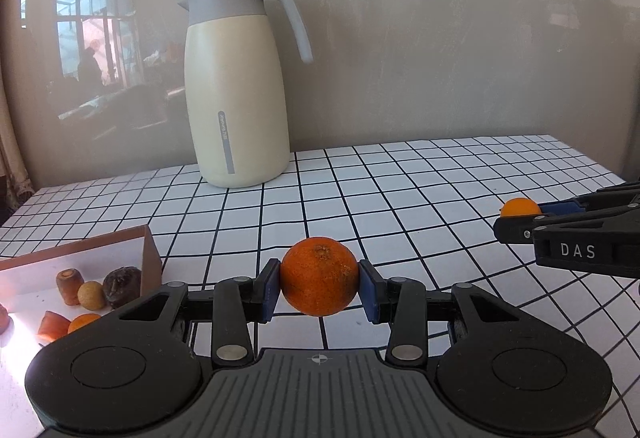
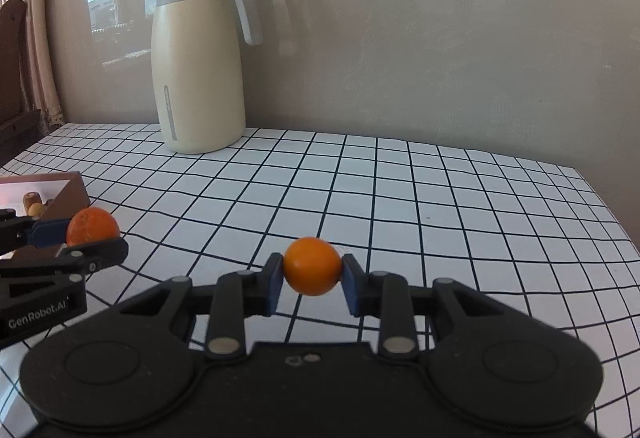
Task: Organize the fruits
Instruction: 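Carry the large orange and tangerine over the box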
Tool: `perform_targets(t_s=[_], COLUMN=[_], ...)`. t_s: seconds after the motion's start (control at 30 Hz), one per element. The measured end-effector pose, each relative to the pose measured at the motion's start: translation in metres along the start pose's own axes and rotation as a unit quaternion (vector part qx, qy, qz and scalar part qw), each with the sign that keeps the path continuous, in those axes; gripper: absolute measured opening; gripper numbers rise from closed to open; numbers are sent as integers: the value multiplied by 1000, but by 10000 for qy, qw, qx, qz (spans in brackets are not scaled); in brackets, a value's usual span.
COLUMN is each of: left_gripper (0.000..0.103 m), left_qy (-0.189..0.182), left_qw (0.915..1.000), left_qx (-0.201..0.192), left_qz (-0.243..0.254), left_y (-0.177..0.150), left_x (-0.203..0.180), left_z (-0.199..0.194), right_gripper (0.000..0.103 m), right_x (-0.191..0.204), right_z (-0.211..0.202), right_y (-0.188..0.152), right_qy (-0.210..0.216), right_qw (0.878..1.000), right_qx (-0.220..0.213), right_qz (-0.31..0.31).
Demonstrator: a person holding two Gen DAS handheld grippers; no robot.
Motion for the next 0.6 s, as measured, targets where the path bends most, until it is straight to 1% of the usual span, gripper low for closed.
perform_targets(t_s=[0.3,0.5,0.6], left_gripper=[41,41,41], left_qy=[-23,113,204], left_qw=[9999,9996,9994], left_qx=[-153,-260,-276], left_qz=[-11,-21,-58], left_y=[-18,-34,-43], left_x=[11,28,37], left_z=[-55,-89,-101], right_gripper=[23,23,23], right_x=[21,43,51], right_z=[-59,-87,-95], right_y=[-19,-35,-43], right_qy=[66,178,257], right_qw=[9996,9984,9981], right_qx=[-180,-215,-189], right_qz=[-192,-484,-524])
Point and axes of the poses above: each gripper's, at about its wrist camera, not at the fingertips, and z roughly the way its jaws point, x to its left, y to its top, the point moved 3 cm from there along z, roughly the way its jaws point, and after that the axes turned 1 degree about x, right-handed, at the moved point
